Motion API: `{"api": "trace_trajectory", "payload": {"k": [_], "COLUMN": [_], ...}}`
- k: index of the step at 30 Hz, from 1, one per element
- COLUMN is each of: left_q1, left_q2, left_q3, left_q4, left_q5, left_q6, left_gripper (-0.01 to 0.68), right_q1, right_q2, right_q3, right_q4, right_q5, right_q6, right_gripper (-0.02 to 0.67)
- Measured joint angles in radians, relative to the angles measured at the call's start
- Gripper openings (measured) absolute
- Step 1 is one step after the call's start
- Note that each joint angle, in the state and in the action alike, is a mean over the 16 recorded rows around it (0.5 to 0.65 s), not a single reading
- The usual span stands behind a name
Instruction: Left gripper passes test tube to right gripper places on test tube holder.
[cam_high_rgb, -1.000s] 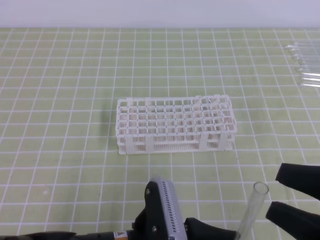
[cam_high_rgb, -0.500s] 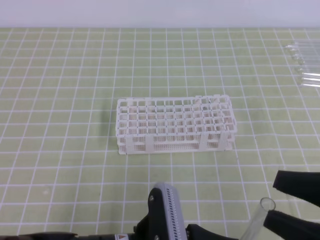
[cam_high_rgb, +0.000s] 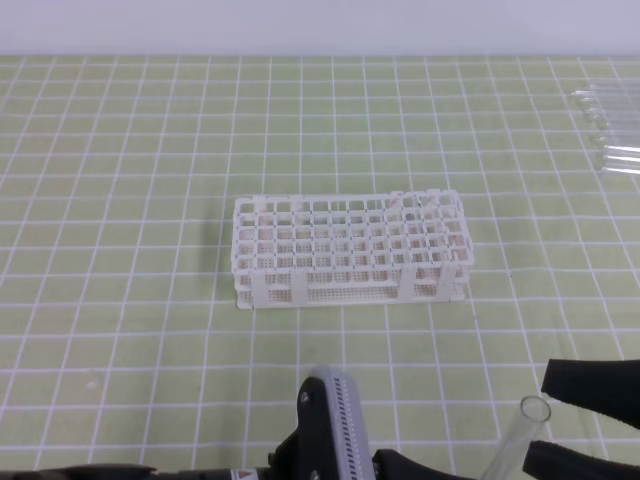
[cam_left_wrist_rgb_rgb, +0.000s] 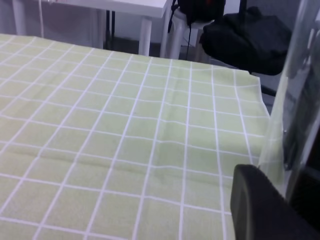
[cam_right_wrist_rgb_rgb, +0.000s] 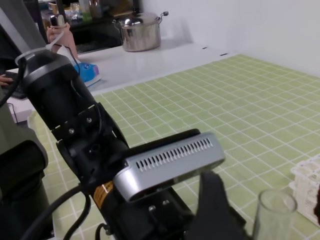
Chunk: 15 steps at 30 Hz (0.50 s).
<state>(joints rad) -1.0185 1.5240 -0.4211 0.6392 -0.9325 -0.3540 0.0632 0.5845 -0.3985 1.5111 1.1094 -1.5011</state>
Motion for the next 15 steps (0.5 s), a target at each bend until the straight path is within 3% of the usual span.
{"api": "trace_trajectory", "payload": {"k": [15], "left_q1": [0.0], "left_q2": [0.001], "left_q3": [-0.096], "left_q4": [0.055], "left_q5": [0.052], "left_q6": [-0.072], "left_gripper": [0.006], "right_q1": [0.0], "right_q2": [0.032], "right_q3": [0.0], "right_q4": [-0.008], "right_q5": [-0.018], "right_q6": [-0.008], "right_gripper": [0.039]}}
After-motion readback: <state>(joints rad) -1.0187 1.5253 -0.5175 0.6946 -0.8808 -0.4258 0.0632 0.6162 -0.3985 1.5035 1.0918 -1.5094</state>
